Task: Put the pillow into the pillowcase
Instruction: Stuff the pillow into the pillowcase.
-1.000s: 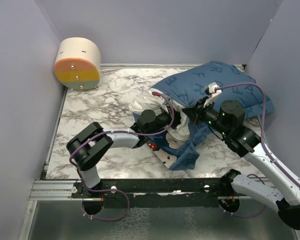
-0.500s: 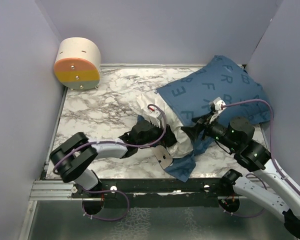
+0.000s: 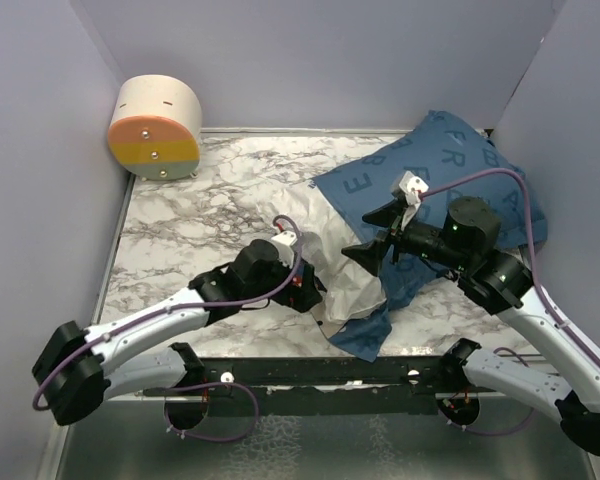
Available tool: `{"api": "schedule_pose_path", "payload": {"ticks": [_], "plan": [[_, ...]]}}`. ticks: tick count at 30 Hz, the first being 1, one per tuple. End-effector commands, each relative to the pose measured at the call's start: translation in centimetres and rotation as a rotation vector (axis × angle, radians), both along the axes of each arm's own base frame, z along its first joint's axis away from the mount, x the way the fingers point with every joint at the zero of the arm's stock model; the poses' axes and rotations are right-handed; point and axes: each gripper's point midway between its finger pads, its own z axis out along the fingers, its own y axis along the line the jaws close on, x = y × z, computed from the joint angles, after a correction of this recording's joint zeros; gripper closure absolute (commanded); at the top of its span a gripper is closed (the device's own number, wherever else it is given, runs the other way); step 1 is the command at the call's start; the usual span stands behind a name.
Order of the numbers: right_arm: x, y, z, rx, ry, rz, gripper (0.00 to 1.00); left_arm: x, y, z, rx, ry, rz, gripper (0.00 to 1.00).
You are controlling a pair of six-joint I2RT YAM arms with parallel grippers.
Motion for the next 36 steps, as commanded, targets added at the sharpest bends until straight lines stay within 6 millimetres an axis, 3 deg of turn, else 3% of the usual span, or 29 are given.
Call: {"api": "schedule_pose_path", "payload": {"ticks": [1,4,6,9,11,14,16,19,21,25,28,30,32,34,36], "plan": [[-2.1,2.5,1.4,0.005,-0.053,0.218,0.13,0.0,2.6,2.9,-0.068,-0.066,0.063,0.02],[-1.7,4.2,0.9,-0.019,-0.056,0.296,0.13,0.6,3.5,5.0,-0.191,-0.106,0.083,0.02],[-0.3,5.4,0.7,-0.055,-0.069,0.255,0.13,2.2,4.3,6.0,-0.211,-0.110,0.094,0.05],[2.6,6.8,0.8,-0.081,-0.045,0.165,0.14,5.7,5.6,6.9,-0.179,-0.125,0.126,0.16],[4.4,7.5,0.5,-0.090,-0.030,0.115,0.17,8.0,6.4,6.8,-0.216,-0.121,0.165,0.29],[6.6,8.5,-1.9,-0.137,0.015,0.062,0.19,11.1,7.4,6.5,-0.360,-0.075,0.235,0.45],[7.2,9.1,-4.2,-0.169,0.061,0.049,0.23,12.8,7.4,6.6,-0.442,-0.059,0.272,0.49],[7.0,9.6,-7.5,-0.195,0.142,0.060,0.34,15.0,6.1,7.5,-0.557,-0.077,0.258,0.49],[6.8,8.8,-9.4,-0.214,0.183,0.027,0.37,16.1,4.0,7.7,-0.610,-0.054,0.204,0.51],[5.7,7.1,-8.8,-0.169,0.183,-0.021,0.41,17.3,-1.5,5.9,-0.597,0.004,0.093,0.52],[3.0,7.1,-7.7,-0.099,0.191,0.072,0.41,17.7,-4.6,3.6,-0.582,0.071,0.040,0.65],[1.4,7.2,-6.9,-0.062,0.191,0.140,0.41,17.3,-4.9,2.5,-0.604,0.104,0.043,0.68],[0.5,7.1,-6.5,-0.049,0.177,0.175,0.39,16.7,-4.1,1.6,-0.595,0.104,0.086,0.64],[0.3,7.0,-6.1,-0.046,0.151,0.188,0.36,16.1,-2.5,0.2,-0.508,0.094,0.148,0.49],[0.3,7.1,-5.6,-0.046,0.124,0.206,0.33,15.4,-0.6,0.3,-0.414,0.048,0.198,0.35]]}}
